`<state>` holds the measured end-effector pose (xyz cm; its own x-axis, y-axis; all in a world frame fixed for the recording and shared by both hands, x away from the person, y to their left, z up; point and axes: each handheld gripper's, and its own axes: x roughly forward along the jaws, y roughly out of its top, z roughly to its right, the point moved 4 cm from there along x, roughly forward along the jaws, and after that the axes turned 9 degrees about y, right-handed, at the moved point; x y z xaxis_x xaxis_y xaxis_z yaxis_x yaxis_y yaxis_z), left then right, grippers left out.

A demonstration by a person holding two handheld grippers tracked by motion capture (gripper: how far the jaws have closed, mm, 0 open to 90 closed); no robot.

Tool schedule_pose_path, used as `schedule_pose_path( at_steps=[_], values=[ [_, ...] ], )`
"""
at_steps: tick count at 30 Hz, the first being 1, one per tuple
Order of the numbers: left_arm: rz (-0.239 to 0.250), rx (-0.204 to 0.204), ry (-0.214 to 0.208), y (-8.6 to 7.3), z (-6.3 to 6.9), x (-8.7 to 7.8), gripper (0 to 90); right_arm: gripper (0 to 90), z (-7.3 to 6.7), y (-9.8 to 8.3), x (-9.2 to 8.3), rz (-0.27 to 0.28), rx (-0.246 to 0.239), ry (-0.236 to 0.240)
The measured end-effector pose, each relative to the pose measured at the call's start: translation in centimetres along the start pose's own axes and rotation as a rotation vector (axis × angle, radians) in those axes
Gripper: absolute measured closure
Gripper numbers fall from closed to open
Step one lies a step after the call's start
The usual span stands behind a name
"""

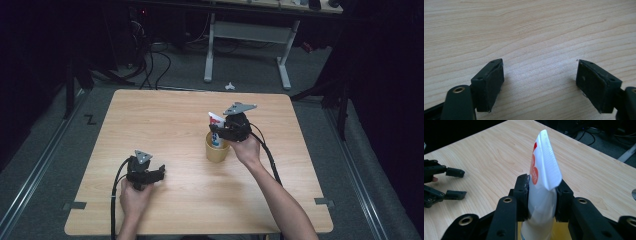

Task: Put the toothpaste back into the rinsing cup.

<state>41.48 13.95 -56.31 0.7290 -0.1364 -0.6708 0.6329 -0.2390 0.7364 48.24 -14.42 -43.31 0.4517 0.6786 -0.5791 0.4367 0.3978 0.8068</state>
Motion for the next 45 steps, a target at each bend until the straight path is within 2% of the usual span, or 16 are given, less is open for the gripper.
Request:
schedule_pose_path(
  at_steps=[12,20,25,45],
  values=[
    [0.000,-0.001,0.001,0.0,0.0,0.0,22.7,69.4,0.1,-0.8,0.2,-0.011,0.000,-0.006],
    [0.000,0.000,0.002,0.0,0.0,0.0,22.7,71.8,-0.2,-0.9,0.2,-0.019,-0.017,-0.008],
    [0.000,0.001,0.001,0.0,0.0,0.0,22.7,73.3,-0.2,-1.2,0.6,-0.041,-0.011,-0.002],
    [0.000,0.001,0.002,0.0,0.0,0.0,22.7,69.9,-0.6,-1.8,-0.1,-0.027,-0.038,0.010]
  ],
)
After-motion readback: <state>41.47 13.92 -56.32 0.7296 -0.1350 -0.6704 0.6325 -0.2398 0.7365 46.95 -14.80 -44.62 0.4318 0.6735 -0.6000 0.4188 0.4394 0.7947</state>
